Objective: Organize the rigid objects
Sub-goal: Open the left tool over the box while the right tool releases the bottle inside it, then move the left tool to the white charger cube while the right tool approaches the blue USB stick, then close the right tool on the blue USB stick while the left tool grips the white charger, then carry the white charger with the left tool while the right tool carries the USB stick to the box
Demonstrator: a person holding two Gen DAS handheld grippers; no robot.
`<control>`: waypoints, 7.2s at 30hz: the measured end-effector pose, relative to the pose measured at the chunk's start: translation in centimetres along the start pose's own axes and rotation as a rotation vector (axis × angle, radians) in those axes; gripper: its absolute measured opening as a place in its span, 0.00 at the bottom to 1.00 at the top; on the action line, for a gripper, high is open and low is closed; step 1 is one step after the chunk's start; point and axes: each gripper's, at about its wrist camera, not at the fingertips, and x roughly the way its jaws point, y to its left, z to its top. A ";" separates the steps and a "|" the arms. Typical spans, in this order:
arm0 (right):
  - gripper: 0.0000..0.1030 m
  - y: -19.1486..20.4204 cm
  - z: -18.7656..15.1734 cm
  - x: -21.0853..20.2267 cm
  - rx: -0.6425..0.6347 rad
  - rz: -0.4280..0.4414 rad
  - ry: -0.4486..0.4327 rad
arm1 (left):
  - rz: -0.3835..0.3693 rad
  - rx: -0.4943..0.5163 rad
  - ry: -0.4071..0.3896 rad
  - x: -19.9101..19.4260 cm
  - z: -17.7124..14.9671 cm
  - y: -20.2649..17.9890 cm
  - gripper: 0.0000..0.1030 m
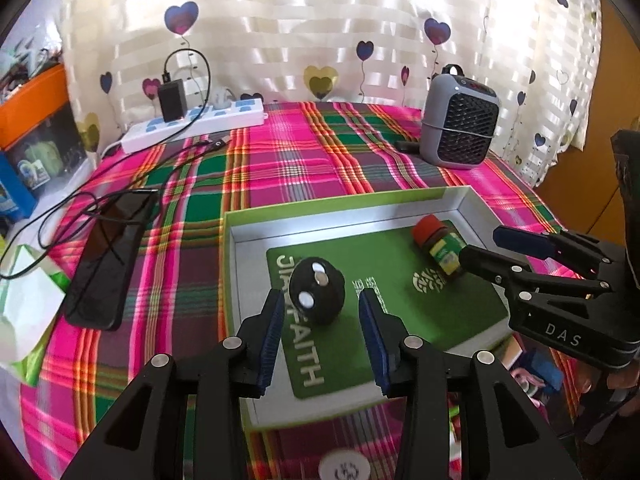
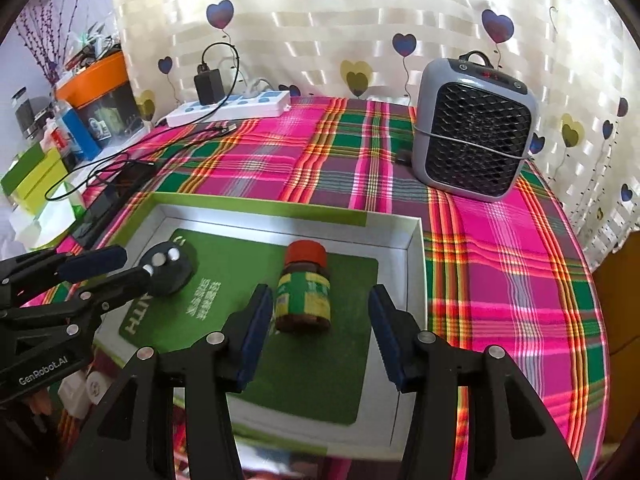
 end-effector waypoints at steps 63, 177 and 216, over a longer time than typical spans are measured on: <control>0.49 -1.9 -12.0 -8.0 0.108 -0.024 -0.032 | -0.052 -0.131 0.018 -6.5 -11.3 3.2 0.38; 0.22 -2.1 -9.9 -7.0 0.028 -0.069 0.006 | -0.016 -0.133 -0.020 -7.8 -9.5 3.7 0.31; 0.22 1.1 0.8 -3.6 -0.029 0.092 -0.013 | -0.107 -0.105 -0.031 -3.7 -1.7 1.9 0.31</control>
